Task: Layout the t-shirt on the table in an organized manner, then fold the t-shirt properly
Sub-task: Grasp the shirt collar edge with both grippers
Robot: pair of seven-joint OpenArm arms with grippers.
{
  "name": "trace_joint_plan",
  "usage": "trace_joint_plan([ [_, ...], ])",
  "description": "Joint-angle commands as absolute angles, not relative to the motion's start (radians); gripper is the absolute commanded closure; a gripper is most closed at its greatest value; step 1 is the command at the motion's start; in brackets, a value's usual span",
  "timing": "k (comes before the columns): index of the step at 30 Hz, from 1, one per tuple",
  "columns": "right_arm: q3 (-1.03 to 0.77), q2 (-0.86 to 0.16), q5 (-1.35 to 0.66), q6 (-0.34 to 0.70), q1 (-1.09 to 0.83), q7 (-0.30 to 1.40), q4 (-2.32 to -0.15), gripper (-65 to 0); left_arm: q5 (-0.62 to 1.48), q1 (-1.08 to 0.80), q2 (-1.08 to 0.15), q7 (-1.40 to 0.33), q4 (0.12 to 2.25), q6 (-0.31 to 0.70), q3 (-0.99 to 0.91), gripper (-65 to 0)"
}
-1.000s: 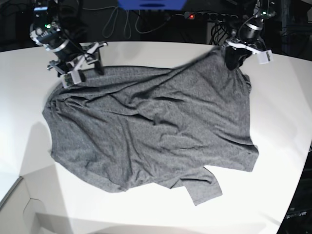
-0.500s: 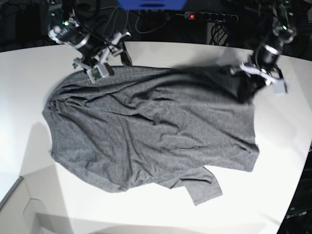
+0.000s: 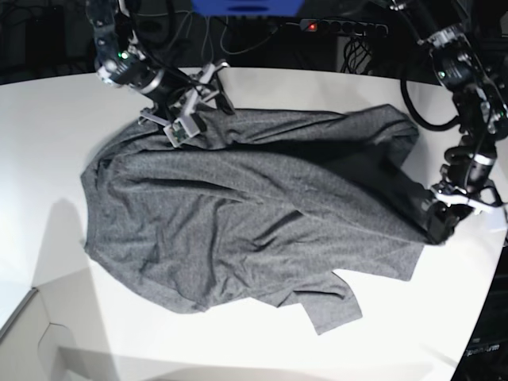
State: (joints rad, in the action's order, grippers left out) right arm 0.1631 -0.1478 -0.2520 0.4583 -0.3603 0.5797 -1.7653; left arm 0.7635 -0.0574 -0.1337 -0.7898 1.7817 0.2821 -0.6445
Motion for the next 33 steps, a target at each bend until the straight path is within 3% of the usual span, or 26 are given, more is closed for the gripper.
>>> trace_joint_plan([
  [1,0.168,-0.148,-0.271,0.463,-0.351,0.552,-1.771,-37.6,0.773,-0.054,-0.143,-0.780,1.774,0.286,-0.645,-0.4],
  [14,0.163,-0.125,-0.269,0.463,-0.283,0.443,-1.638,-37.6,0.773,-0.008,-0.170,-0.782,1.518,0.285,-0.651,-0.9],
  [16,0.156,-0.128,-0.269,0.463,-0.283,0.441,-1.607,-37.6,0.782,-0.008,-0.186,-0.782,1.498,0.288,-0.647,-4.6],
  [20,0.124,-0.145,-0.269,0.463,-0.289,0.441,-1.595,-37.6,0.782,-0.016,-0.186,-0.783,1.501,0.288,-0.651,-20.6],
  [22,0.124,-0.148,-0.269,0.463,-0.306,0.441,-1.596,-37.6,0.783,-0.019,-0.183,-0.782,1.511,0.289,-0.657,-25.4],
  [29,0.128,-0.159,-0.271,0.463,-0.317,0.440,-1.595,-37.6,0.783,-0.039,-0.160,-0.786,1.567,0.291,-0.739,-26.1],
  [33,0.127,-0.160,-0.271,0.463,-0.317,0.440,-1.595,-37.6,0.783,-0.154,-0.153,-0.846,1.676,0.291,-0.739,-26.1],
])
